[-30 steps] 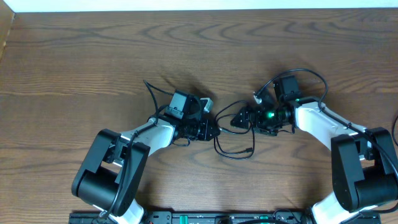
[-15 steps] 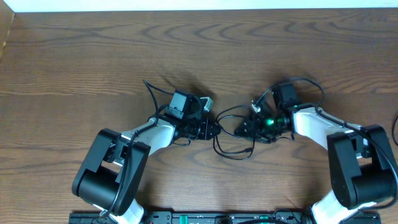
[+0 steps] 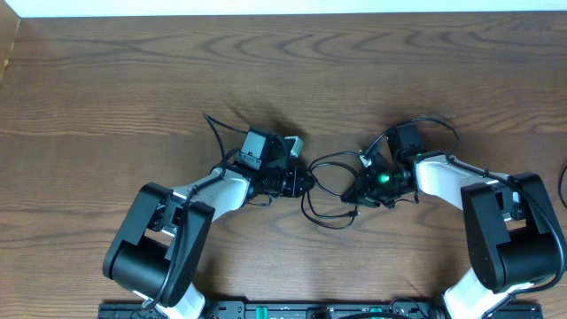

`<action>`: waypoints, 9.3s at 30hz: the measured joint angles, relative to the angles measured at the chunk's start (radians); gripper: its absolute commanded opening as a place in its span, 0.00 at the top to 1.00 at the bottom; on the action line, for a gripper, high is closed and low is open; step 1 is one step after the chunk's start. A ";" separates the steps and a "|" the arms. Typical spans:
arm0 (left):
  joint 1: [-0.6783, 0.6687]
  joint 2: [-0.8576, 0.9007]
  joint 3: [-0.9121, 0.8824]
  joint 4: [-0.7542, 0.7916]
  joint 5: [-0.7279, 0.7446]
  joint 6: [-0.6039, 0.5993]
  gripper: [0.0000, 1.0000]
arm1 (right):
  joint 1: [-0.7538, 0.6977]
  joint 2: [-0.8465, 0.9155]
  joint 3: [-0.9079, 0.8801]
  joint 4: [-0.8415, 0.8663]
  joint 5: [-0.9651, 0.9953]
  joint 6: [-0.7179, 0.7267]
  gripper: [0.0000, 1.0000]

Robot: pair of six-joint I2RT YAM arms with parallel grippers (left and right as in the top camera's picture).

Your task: Untangle cables

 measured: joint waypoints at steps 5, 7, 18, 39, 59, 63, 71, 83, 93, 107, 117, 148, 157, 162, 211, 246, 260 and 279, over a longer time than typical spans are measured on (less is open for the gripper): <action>0.000 -0.010 -0.002 0.025 -0.003 0.004 0.51 | 0.000 0.000 0.002 0.000 0.002 -0.001 0.99; 0.001 -0.030 -0.005 0.023 -0.014 -0.002 0.45 | -0.002 -0.002 0.004 0.001 0.008 -0.004 0.99; 0.062 -0.231 -0.009 0.003 -0.027 0.017 0.27 | -0.013 -0.082 0.003 -0.066 0.140 -0.049 0.99; 0.075 -0.269 -0.012 -0.193 -0.249 0.109 0.21 | -0.015 -0.325 0.306 -0.447 0.455 -0.200 0.99; 0.075 -0.470 -0.012 -0.349 -0.294 0.129 0.20 | -0.282 -0.332 0.954 -0.727 0.675 -0.362 0.99; 0.075 -0.470 -0.012 -0.366 -0.288 0.132 0.20 | -0.358 -0.332 1.035 -0.709 0.654 -0.383 0.99; 0.075 -0.470 -0.012 -0.367 -0.255 0.147 0.20 | -0.423 -0.272 1.120 -0.674 0.544 -0.446 0.99; 0.075 -0.470 -0.012 -0.366 -0.255 0.166 0.20 | -0.478 0.069 1.276 -0.526 0.609 -0.549 0.99; 0.012 -0.470 -0.012 -0.336 -0.278 0.177 0.00 | -0.645 0.537 1.646 -0.554 0.835 -0.578 0.99; -0.065 -0.470 -0.012 -0.291 -0.323 0.177 0.02 | -1.004 0.577 1.804 -0.535 0.813 -0.486 0.99; -0.065 -0.470 -0.012 -0.291 -0.324 0.177 0.02 | -0.897 0.584 1.792 -0.475 0.731 -0.483 0.99; -0.129 -0.470 -0.012 -0.281 -0.339 0.177 0.02 | -0.864 0.842 1.790 -0.288 0.823 -0.406 0.99; -0.129 -0.470 -0.012 -0.277 -0.339 0.177 0.02 | -0.864 0.857 1.790 -0.212 0.819 -0.401 0.99; -0.131 -0.470 -0.012 -0.277 -0.334 0.177 0.02 | -0.864 0.901 1.790 -0.200 0.819 -0.383 0.01; 0.056 -0.563 -0.012 -0.164 -0.344 0.235 0.02 | -0.568 0.894 2.263 -0.955 0.994 -0.109 0.01; 0.064 -0.683 -0.012 -0.332 -0.372 0.246 0.02 | -0.549 0.549 2.131 -1.284 1.082 -0.042 0.01; 0.064 -0.724 -0.012 -0.400 -0.394 0.260 0.02 | -0.546 0.360 1.740 -1.286 1.097 -0.043 0.01; 0.064 -0.928 -0.012 -0.526 -0.520 0.262 0.02 | -0.546 -0.098 1.245 -1.242 1.186 0.043 0.01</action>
